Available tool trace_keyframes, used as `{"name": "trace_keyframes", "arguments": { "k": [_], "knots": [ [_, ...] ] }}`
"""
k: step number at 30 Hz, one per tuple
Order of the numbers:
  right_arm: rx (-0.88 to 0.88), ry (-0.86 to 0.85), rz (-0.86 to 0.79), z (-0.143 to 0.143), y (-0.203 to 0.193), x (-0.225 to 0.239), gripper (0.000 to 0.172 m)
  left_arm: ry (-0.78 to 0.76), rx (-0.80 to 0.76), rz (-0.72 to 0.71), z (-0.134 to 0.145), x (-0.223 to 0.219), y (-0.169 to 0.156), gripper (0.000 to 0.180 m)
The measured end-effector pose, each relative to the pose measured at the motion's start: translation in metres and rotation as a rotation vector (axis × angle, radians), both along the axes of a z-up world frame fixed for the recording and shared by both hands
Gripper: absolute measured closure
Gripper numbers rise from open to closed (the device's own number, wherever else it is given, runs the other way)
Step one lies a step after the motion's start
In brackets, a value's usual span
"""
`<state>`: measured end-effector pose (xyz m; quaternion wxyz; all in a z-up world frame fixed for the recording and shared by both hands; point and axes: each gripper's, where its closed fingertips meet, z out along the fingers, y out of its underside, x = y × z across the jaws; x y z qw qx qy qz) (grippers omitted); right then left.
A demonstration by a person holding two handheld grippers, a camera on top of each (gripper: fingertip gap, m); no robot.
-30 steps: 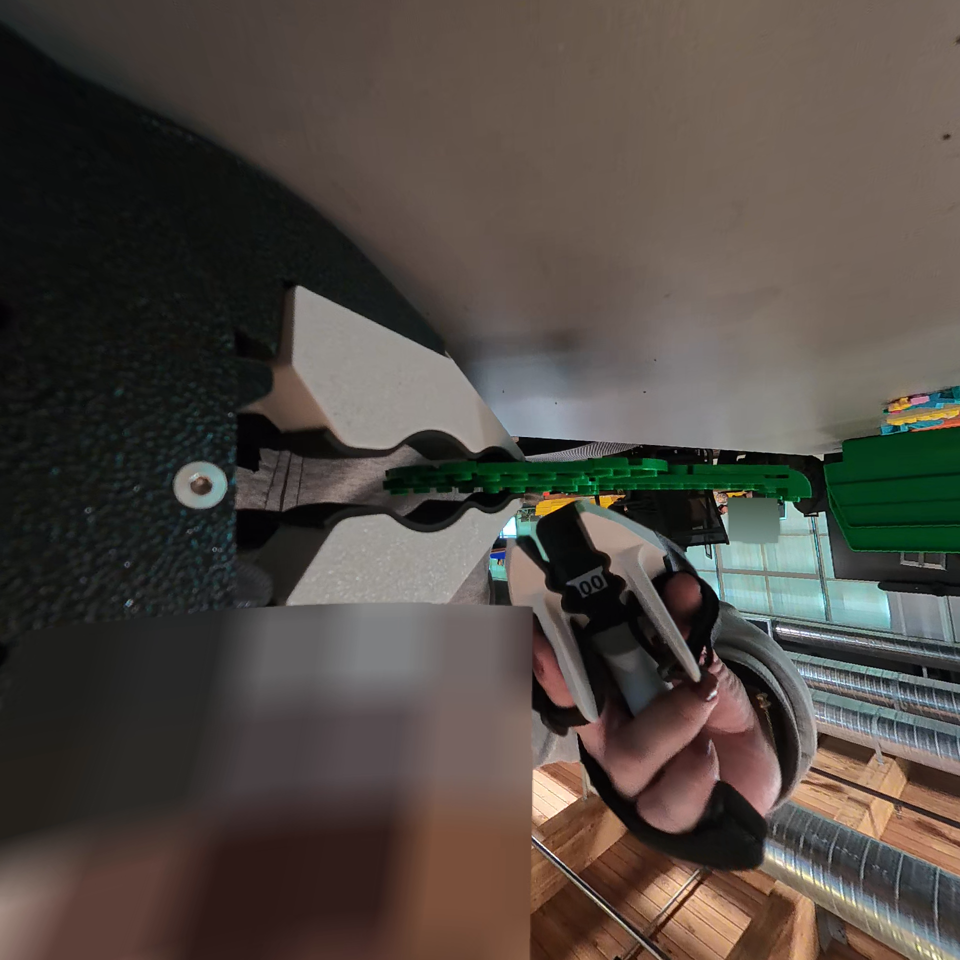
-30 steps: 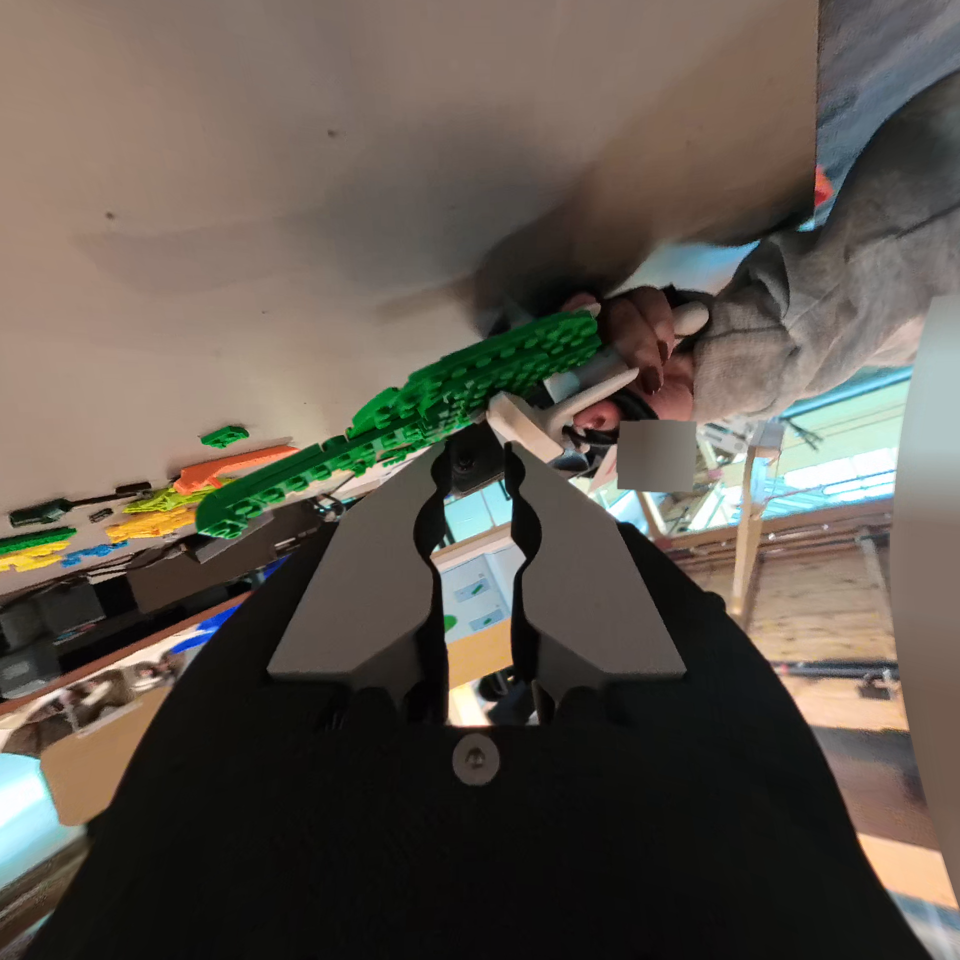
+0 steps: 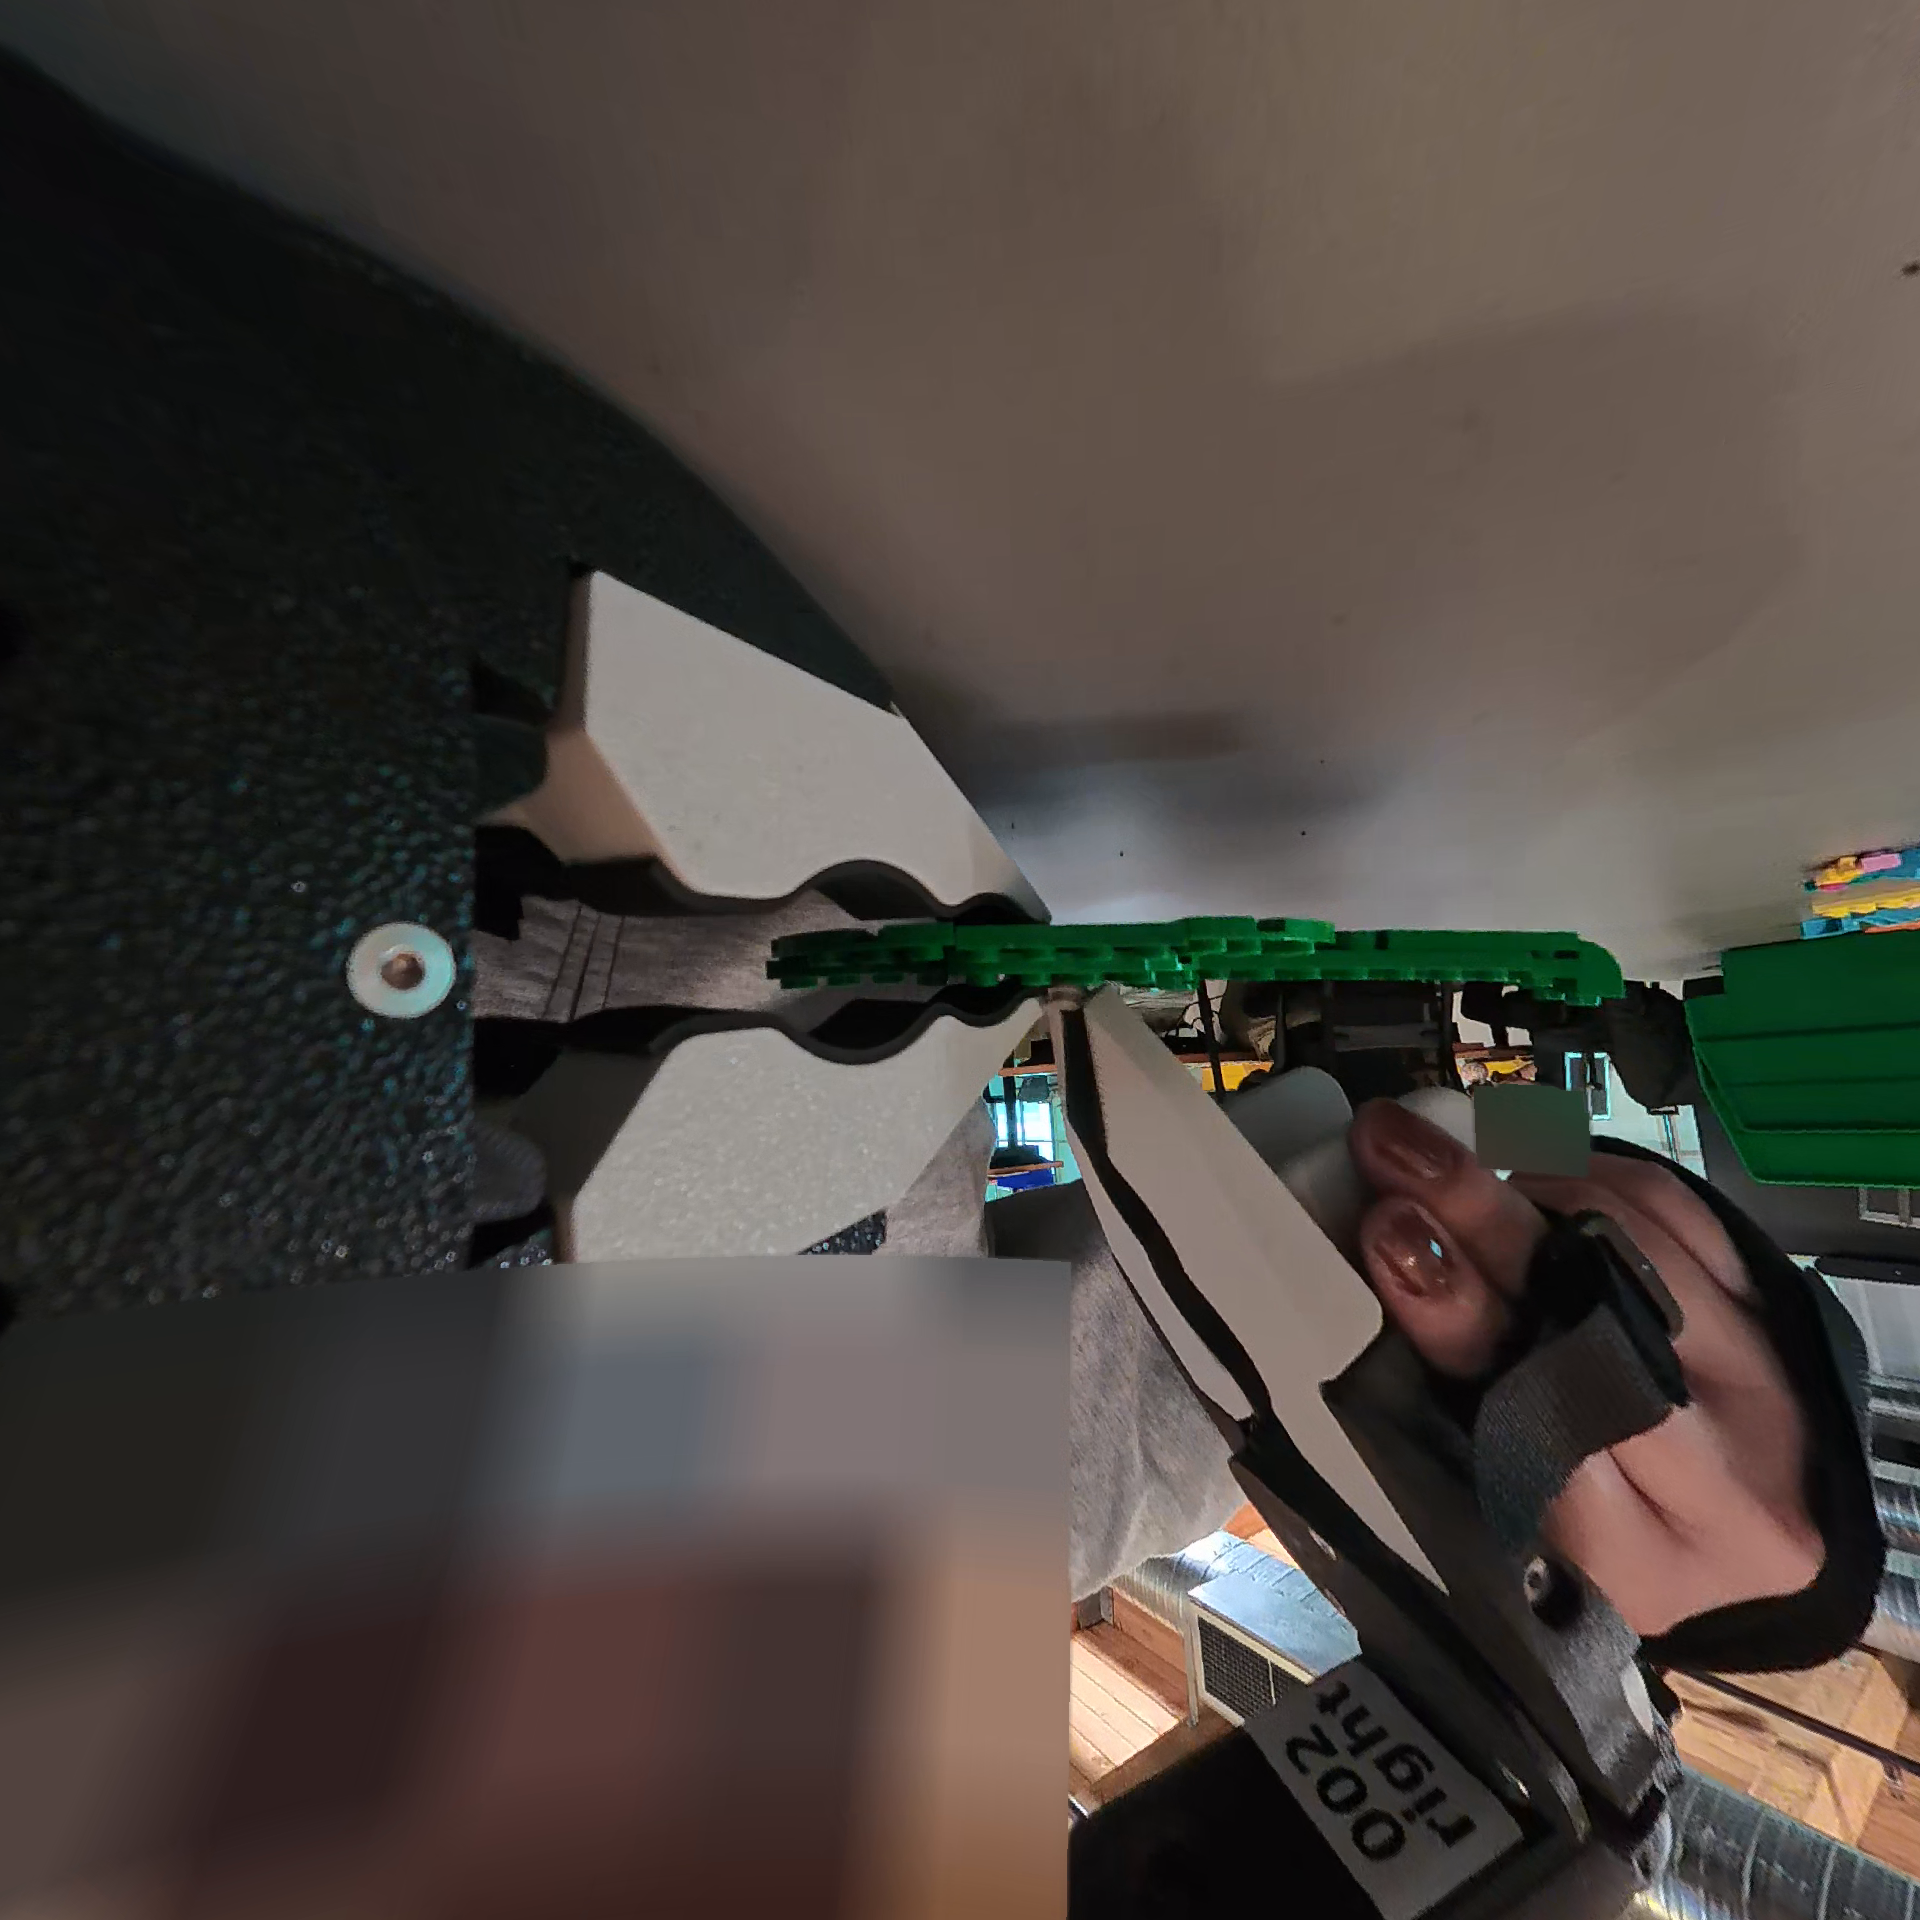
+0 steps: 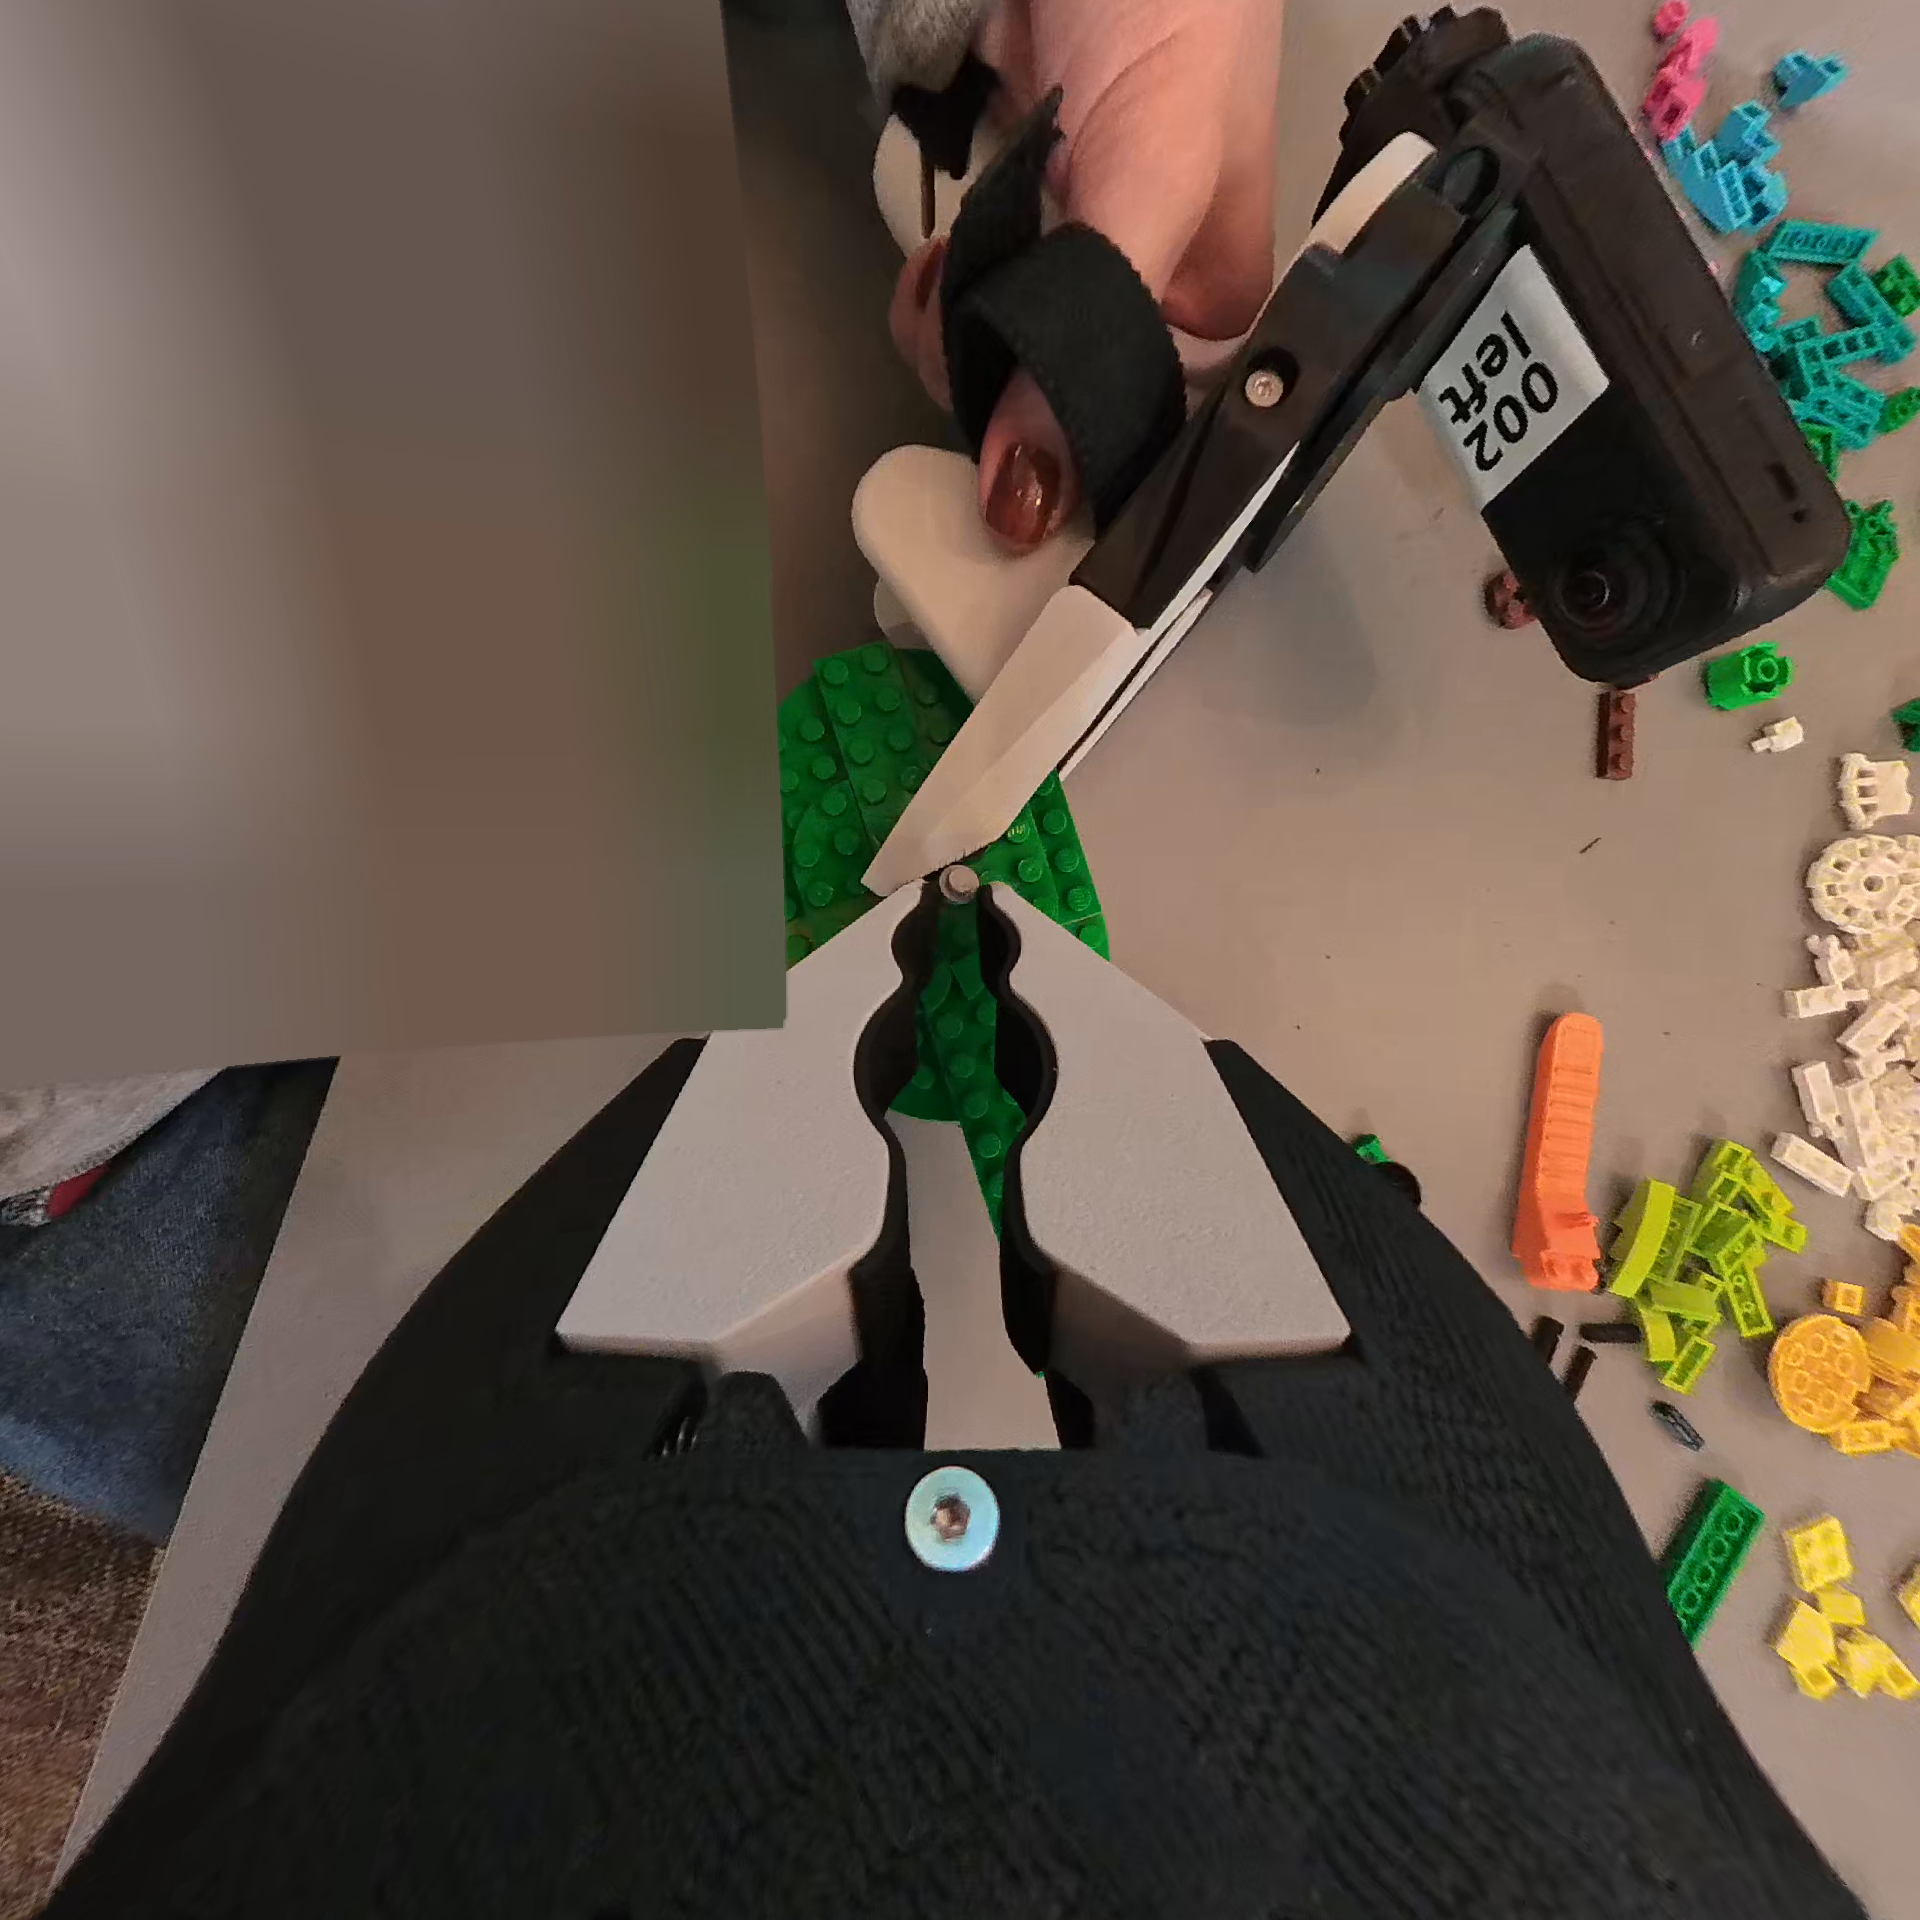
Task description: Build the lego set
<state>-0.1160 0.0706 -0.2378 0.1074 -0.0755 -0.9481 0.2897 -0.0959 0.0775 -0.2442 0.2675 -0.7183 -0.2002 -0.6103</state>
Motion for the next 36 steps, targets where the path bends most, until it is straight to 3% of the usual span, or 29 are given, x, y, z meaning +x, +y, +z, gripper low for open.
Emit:
{"name": "trace_keyframes", "arguments": {
  "k": [11,22,36],
  "knots": [
    [-0.049,-0.071,-0.039,0.001,-0.001,0.000,0.167,-0.003,0.009,-0.006,0.001,0.000,-0.001,0.175],
    [-0.028,0.056,-0.043,0.006,0.006,-0.012,0.167,-0.008,0.012,-0.001,0.002,0.000,-0.001,0.175],
    [-0.004,0.089,-0.049,0.004,0.008,-0.015,0.166,-0.003,0.012,0.002,0.001,0.000,0.000,0.174]
  ]
}}
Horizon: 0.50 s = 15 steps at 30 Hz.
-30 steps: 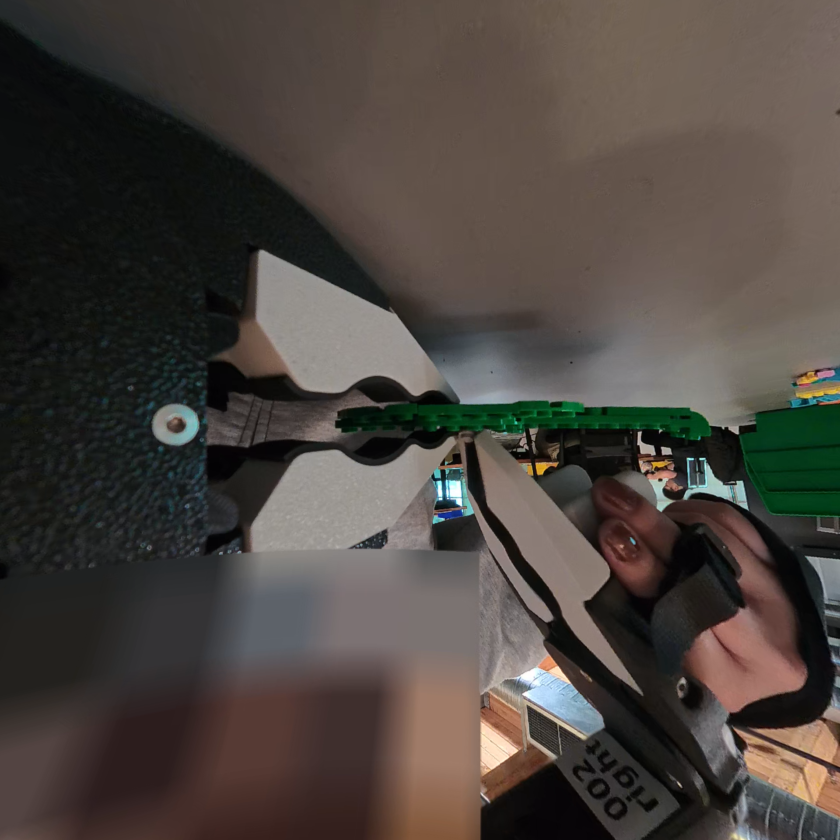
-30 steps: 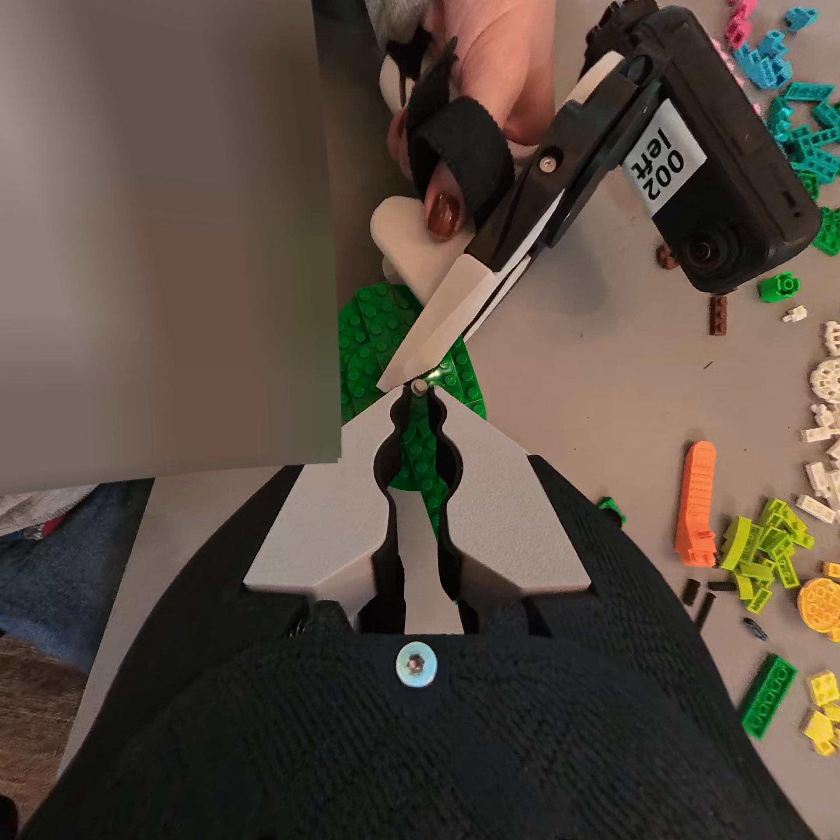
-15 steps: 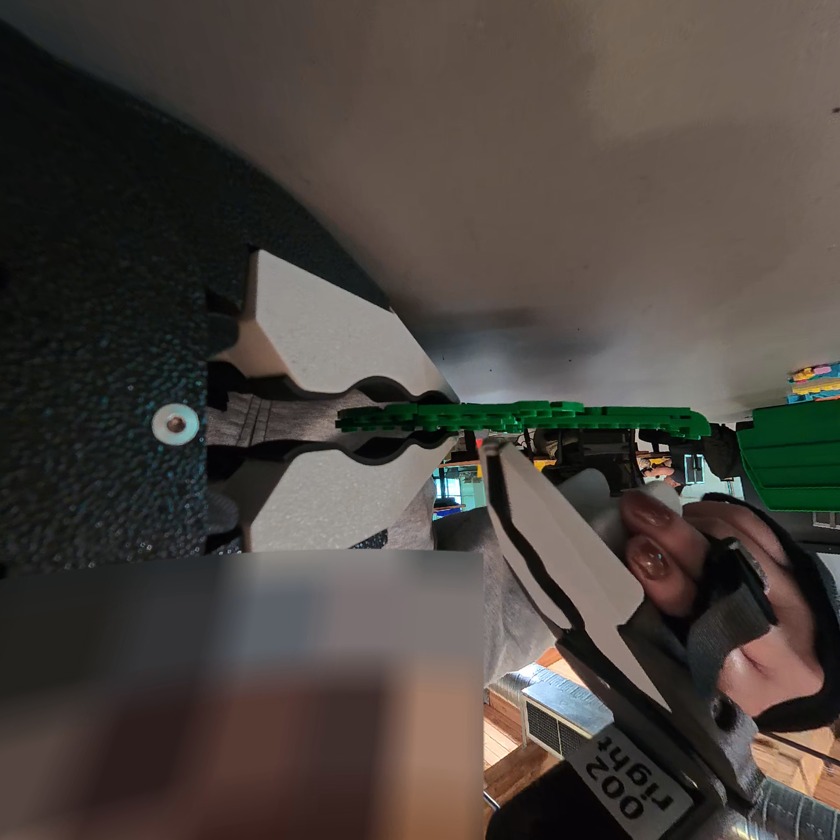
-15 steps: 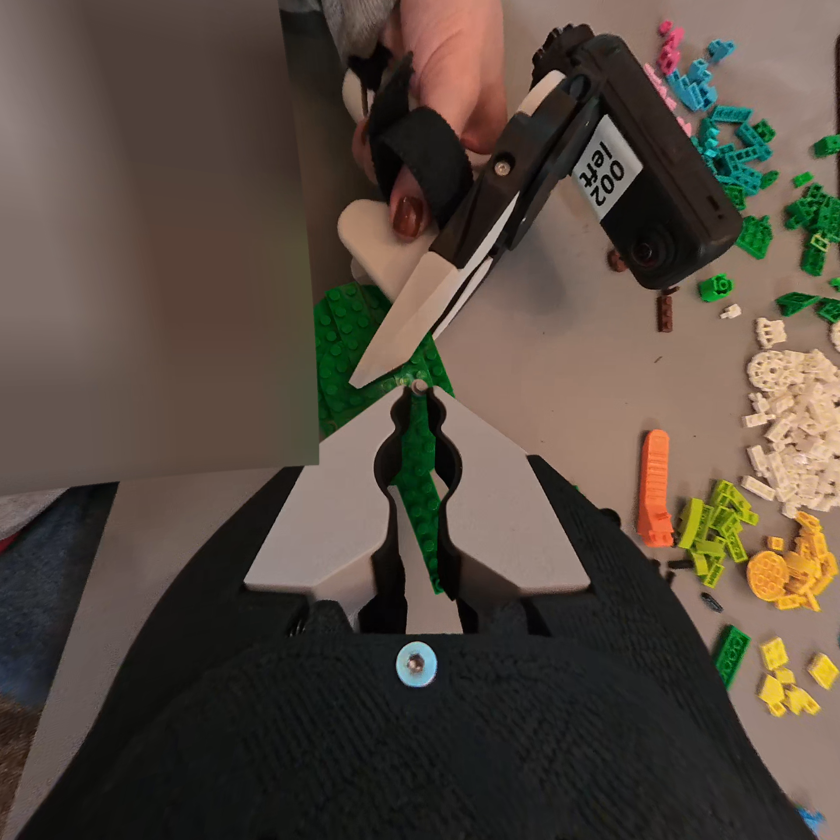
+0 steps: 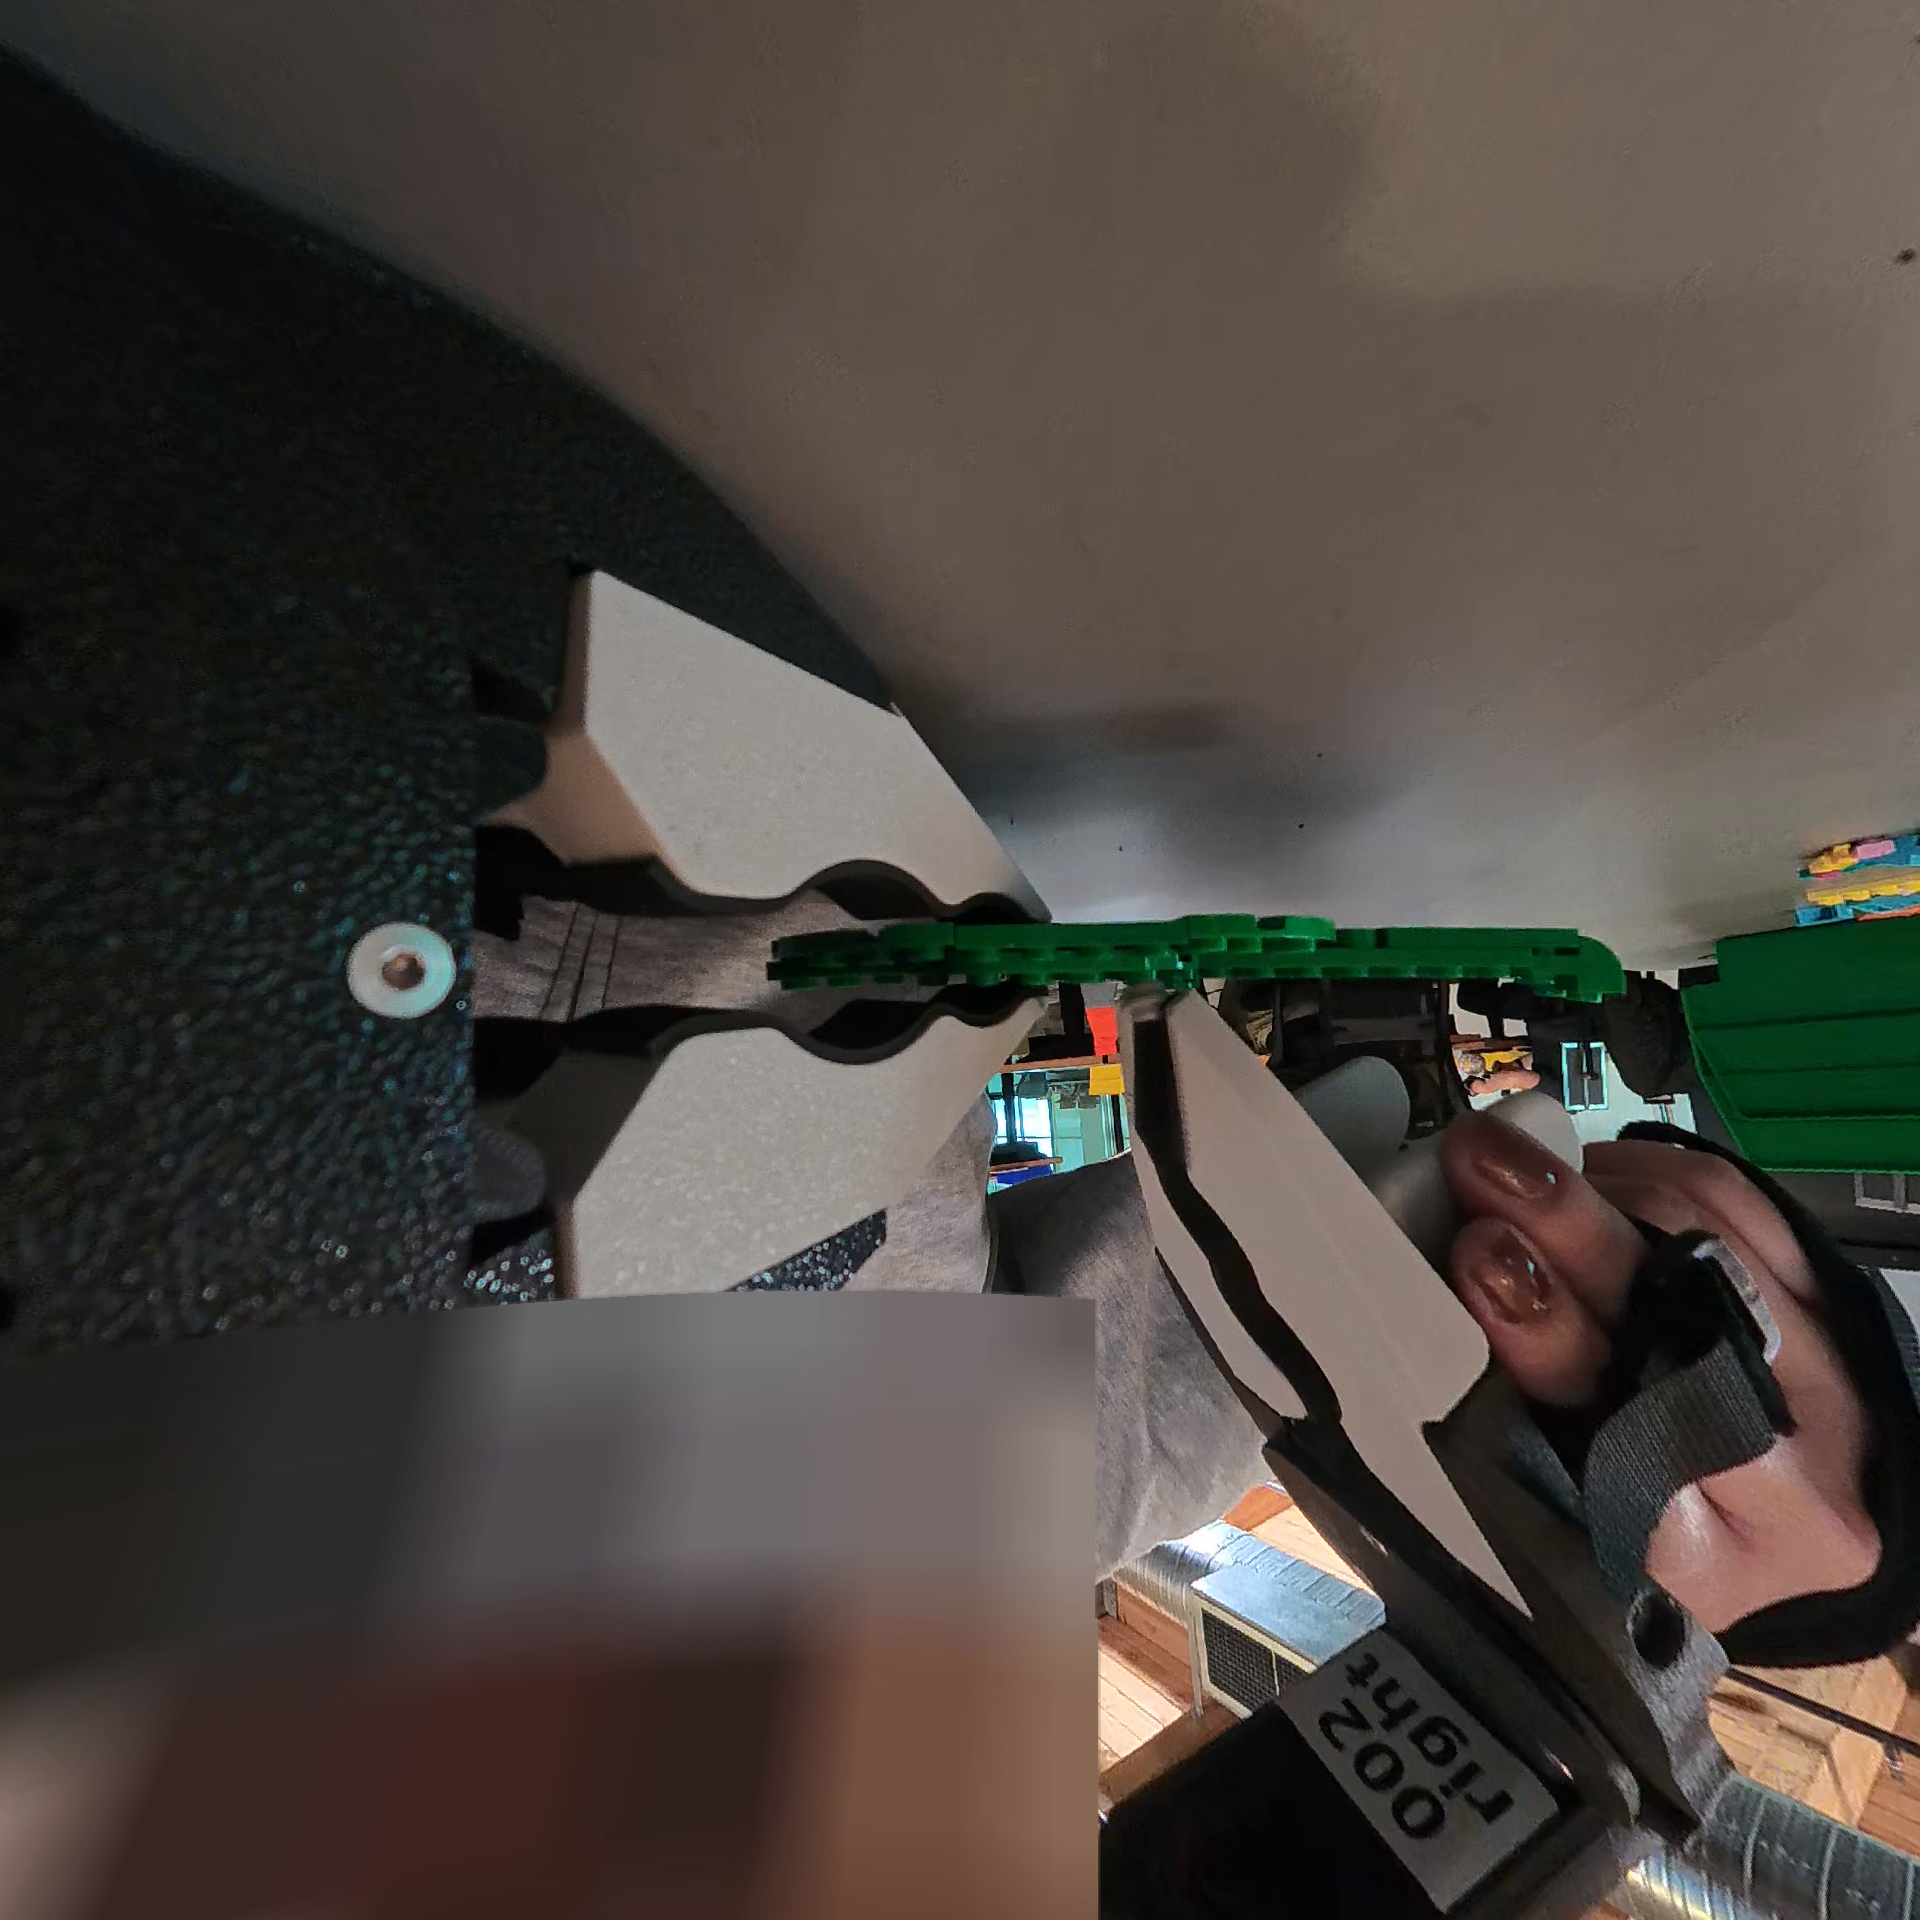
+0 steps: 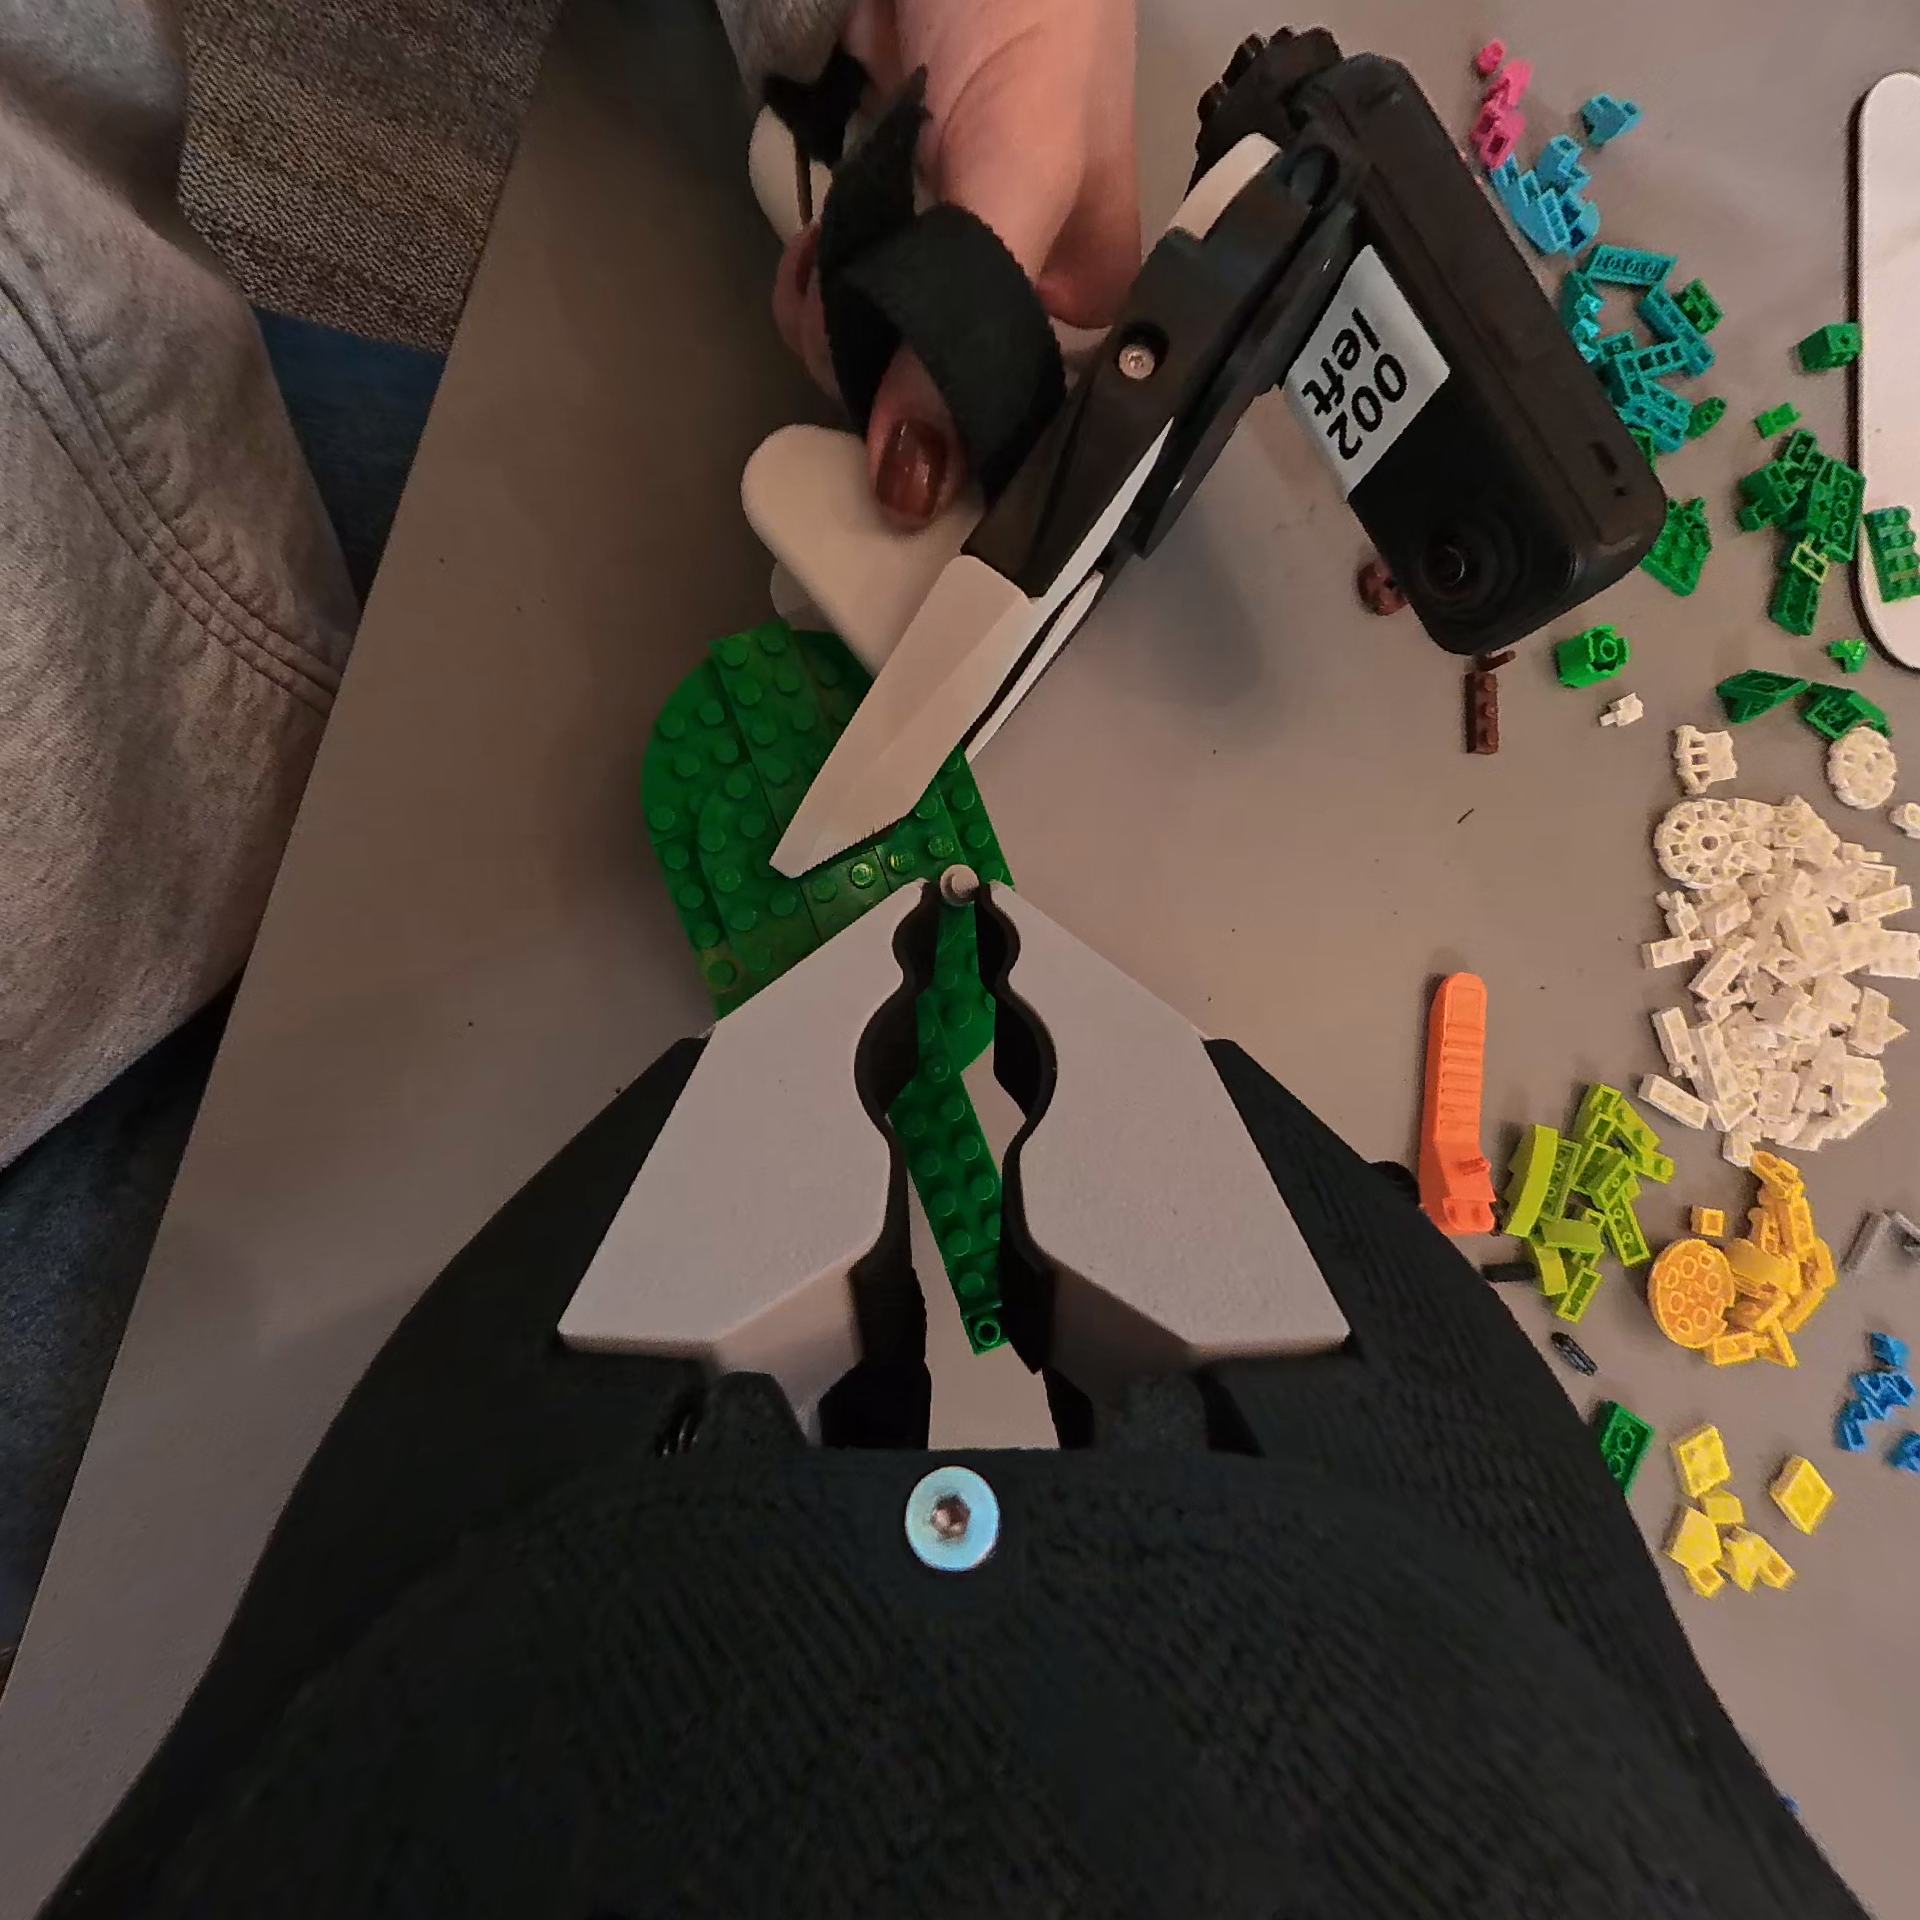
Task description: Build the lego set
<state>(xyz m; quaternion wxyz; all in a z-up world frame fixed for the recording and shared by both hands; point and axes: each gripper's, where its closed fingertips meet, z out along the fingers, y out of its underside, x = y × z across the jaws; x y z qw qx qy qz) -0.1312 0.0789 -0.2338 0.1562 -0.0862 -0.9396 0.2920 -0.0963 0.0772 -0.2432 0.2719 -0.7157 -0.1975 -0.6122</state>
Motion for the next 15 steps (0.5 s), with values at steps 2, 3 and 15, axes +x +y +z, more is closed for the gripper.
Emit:
{"name": "trace_keyframes", "arguments": {
  "k": [2,3,15],
  "knots": [
    [0.001,0.002,0.001,0.0000,-0.0001,0.0000,0.166,0.000,-0.001,-0.001,-0.0001,0.0001,0.0000,0.174],
    [0.003,0.004,0.003,0.0000,-0.0001,-0.0001,0.166,0.001,-0.001,-0.001,-0.0001,0.0001,-0.0001,0.174],
    [0.010,0.015,0.009,0.0003,-0.0001,-0.0006,0.165,-0.001,0.001,0.000,0.0000,0.0002,-0.0001,0.175]
  ]
}}
